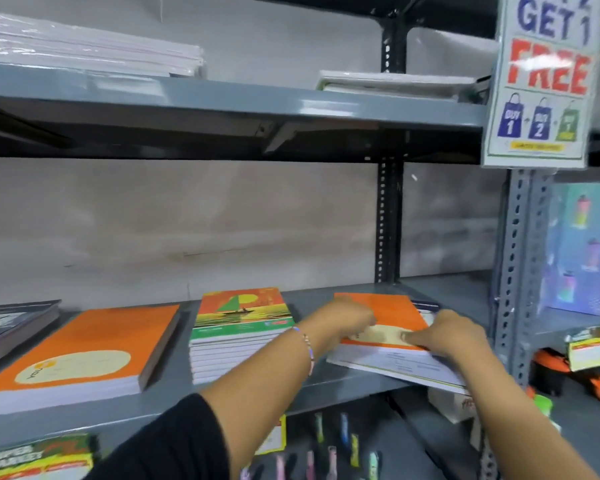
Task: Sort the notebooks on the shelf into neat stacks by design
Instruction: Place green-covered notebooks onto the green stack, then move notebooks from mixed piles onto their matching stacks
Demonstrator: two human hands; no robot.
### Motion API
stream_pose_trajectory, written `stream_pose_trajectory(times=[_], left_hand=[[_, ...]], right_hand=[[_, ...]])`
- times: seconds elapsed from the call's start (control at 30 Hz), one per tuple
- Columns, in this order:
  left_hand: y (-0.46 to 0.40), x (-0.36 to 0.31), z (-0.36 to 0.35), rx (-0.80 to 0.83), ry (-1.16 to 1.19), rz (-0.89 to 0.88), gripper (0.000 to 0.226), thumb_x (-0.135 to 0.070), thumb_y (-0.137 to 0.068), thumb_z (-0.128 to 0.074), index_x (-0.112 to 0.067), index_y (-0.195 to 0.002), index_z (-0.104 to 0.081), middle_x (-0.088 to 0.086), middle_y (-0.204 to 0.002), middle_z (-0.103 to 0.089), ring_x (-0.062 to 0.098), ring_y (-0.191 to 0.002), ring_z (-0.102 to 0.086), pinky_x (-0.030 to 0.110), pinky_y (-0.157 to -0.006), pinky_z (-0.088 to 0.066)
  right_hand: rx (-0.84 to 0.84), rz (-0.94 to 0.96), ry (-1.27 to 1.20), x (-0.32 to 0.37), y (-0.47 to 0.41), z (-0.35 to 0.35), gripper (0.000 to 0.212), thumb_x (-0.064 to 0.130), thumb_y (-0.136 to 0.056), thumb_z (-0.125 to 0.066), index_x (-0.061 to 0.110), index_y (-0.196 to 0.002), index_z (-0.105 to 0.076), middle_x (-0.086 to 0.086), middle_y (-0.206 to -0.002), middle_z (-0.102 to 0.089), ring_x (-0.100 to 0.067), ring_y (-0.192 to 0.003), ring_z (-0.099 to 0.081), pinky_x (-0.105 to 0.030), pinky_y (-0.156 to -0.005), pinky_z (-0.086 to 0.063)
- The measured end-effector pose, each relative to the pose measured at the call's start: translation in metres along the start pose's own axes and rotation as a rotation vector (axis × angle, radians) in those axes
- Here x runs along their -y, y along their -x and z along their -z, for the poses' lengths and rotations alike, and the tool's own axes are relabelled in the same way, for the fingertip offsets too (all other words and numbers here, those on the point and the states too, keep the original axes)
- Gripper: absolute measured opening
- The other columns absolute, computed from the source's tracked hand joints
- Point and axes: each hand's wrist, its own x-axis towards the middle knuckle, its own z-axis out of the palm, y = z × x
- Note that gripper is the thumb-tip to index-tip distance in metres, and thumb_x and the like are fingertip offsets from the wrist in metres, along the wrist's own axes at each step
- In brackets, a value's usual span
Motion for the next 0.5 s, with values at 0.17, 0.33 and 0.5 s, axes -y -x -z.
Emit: stream_pose_trajectory(times=[0.17, 0.33, 0.5], left_hand=[[-0.026, 0.002, -0.013, -0.048, -0.187, 0.132, 0.017, -0.021, -0.085, -0.055, -0.015, -0.069, -0.054, 0.007, -0.081, -0.057, 0.023, -0.078, -0.057, 0.026, -0.065, -0.045], [-0.021, -0.003, -0.01, -0.232, 0.01, 0.085, 0.032, -0.017, -0.09, -0.051, -0.006, -0.117, -0.064, 0.015, -0.116, -0.068, 0.028, -0.109, -0.064, 0.029, -0.084, -0.052], [0.019, -0.018, 0.02, -0.379, 0.388, -0.064, 0.03, -0.006, -0.082, -0.052, 0.002, -0.107, -0.064, 0.021, -0.113, -0.068, 0.035, -0.105, -0.065, 0.038, -0.081, -0.053]], right_hand=[[0.008, -0.001, -0.028, 0.003, -0.003, -0.001, 0.052, 0.063, -0.062, -0.071, 0.019, -0.077, -0.046, -0.001, -0.096, -0.063, -0.028, -0.102, -0.058, -0.046, -0.099, -0.035], [0.149, 0.0, -0.401, 0.002, 0.002, 0.013, 0.061, 0.022, -0.066, -0.085, 0.002, -0.11, -0.047, -0.012, -0.09, -0.059, -0.03, -0.084, -0.059, -0.033, -0.068, -0.048], [0.032, 0.053, -0.885, 0.007, 0.017, 0.035, 0.03, -0.007, -0.067, -0.07, -0.009, -0.095, -0.06, -0.016, -0.065, -0.055, -0.019, -0.047, -0.044, -0.023, -0.043, -0.036]])
